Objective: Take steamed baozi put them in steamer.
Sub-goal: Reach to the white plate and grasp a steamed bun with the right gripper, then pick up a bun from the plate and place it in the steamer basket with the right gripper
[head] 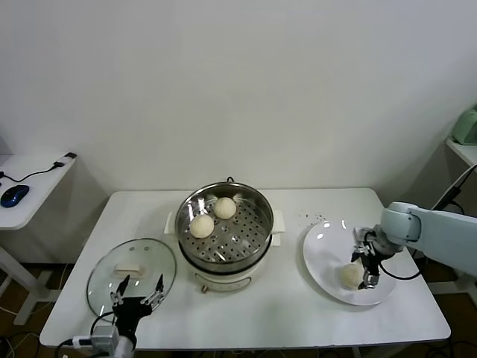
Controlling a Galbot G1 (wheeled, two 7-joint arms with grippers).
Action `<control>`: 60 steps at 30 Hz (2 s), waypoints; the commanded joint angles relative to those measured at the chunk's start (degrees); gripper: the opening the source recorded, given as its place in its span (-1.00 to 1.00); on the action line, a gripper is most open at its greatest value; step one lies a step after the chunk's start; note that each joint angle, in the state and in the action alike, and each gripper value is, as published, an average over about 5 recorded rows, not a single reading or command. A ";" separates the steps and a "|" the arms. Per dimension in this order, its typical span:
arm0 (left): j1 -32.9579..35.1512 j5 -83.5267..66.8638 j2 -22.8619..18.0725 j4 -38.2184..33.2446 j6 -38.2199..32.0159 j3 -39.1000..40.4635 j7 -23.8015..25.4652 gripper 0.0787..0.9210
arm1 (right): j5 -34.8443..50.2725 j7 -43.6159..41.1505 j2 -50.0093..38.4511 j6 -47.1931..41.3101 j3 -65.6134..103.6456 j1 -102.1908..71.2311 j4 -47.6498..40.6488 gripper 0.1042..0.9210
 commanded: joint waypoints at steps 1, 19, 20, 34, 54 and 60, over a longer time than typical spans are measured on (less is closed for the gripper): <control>0.02 0.03 0.09 0.01 -0.01 0.02 -0.02 0.77 | -0.95 0.93 0.47 -0.23 2.14 -2.64 -0.84 0.67; 0.38 0.27 -0.15 -0.67 0.02 0.27 -0.10 0.77 | 3.19 -8.14 4.54 6.48 -10.87 25.37 1.51 0.33; 0.38 0.32 -0.15 -0.75 0.06 0.32 -0.09 0.77 | 4.47 -9.08 6.41 7.63 -12.64 28.84 1.24 0.33; 0.29 0.18 0.63 -1.69 0.41 0.05 -0.03 0.77 | 10.88 -15.83 38.18 31.90 -2.94 44.38 3.54 0.34; 0.35 -0.22 0.76 -1.68 0.57 -0.55 -0.06 0.77 | -15.74 -10.58 49.96 43.98 -3.01 16.97 -1.83 0.34; 0.32 0.01 0.87 -1.44 0.49 -0.69 -0.08 0.77 | -19.39 -8.71 50.59 43.76 -2.33 13.51 -4.81 0.35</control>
